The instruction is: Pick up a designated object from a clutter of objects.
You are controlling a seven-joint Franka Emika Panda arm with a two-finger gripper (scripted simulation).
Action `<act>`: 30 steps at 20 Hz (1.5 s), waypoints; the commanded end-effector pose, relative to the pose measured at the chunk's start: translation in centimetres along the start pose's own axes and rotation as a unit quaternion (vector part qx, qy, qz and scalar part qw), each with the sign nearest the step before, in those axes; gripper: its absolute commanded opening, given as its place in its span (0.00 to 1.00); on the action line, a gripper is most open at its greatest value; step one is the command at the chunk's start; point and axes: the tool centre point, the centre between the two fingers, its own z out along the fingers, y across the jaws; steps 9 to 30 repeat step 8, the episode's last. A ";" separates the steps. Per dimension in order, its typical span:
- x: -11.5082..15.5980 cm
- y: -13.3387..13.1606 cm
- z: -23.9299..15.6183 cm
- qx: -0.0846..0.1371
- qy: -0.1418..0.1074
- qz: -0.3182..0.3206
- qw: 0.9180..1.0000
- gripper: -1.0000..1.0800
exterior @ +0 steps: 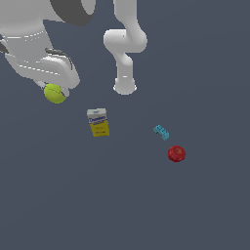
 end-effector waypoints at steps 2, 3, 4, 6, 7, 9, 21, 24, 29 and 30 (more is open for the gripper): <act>0.4 1.1 -1.2 0.000 0.000 -0.001 1.000 0.00; 0.4 1.3 -1.4 0.000 0.000 -0.001 1.000 0.00; 0.5 1.4 -1.6 0.000 0.000 -0.001 1.000 0.00; 0.6 1.6 -1.7 0.000 0.000 -0.001 1.000 0.00; 0.6 1.6 -1.8 0.000 0.000 -0.001 1.000 0.00; 0.6 1.7 -1.8 0.000 0.000 -0.001 1.000 0.00; 0.6 1.7 -1.8 0.000 0.000 -0.001 1.000 0.00; 0.6 1.7 -1.8 0.000 0.000 -0.001 1.000 0.00; 0.6 1.7 -1.8 0.000 0.000 -0.001 1.000 0.00; 0.6 1.7 -1.8 0.000 0.000 -0.001 1.000 0.00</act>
